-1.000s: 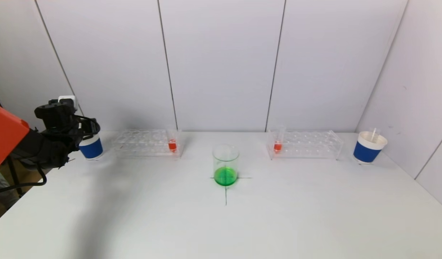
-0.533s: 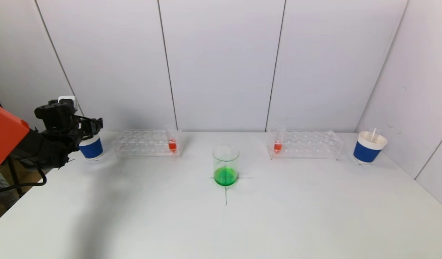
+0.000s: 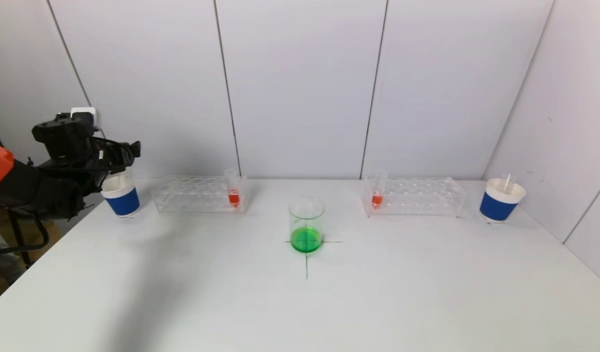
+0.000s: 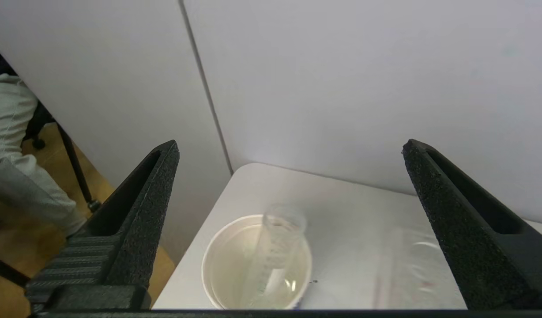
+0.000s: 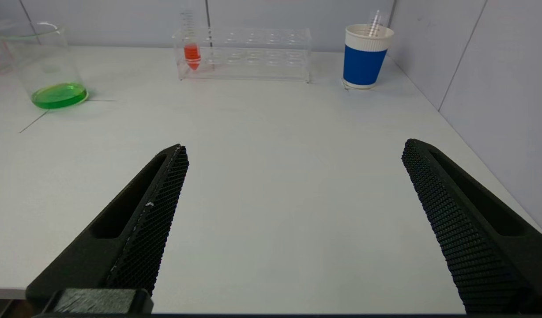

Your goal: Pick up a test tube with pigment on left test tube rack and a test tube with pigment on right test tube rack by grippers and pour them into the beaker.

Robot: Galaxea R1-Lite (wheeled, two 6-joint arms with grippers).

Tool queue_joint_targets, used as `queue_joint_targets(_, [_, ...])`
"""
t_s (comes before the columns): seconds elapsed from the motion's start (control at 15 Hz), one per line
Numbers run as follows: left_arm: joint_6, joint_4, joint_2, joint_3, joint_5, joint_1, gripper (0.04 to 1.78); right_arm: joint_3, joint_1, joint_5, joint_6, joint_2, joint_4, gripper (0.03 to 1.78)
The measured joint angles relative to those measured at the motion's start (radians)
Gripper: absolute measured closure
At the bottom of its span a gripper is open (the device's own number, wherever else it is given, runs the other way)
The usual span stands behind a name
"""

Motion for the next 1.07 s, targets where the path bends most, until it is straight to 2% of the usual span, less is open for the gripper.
queue_joint_targets(0.4, [0.000,0.040,-0.300,0.171,-0.026,-0.103,0.06,0.000,0.000,0.000,0.000,0.000,0.000,0.05])
queue_joint_targets(0.67, [0.000,0.120,-0.542,0.302,-0.026,-0.186,0.06,0.000,0.000,0.000,0.000,0.000,0.000,0.05])
queue_joint_targets(0.87, [0.001,0.180,-0.719,0.425,-0.026,-0.229,0.06,0.000,0.000,0.000,0.000,0.000,0.000,0.05])
queue_joint_targets(1.07, [0.004,0.186,-0.866,0.589,-0.027,-0.242,0.06,0.000,0.000,0.000,0.000,0.000,0.000,0.05])
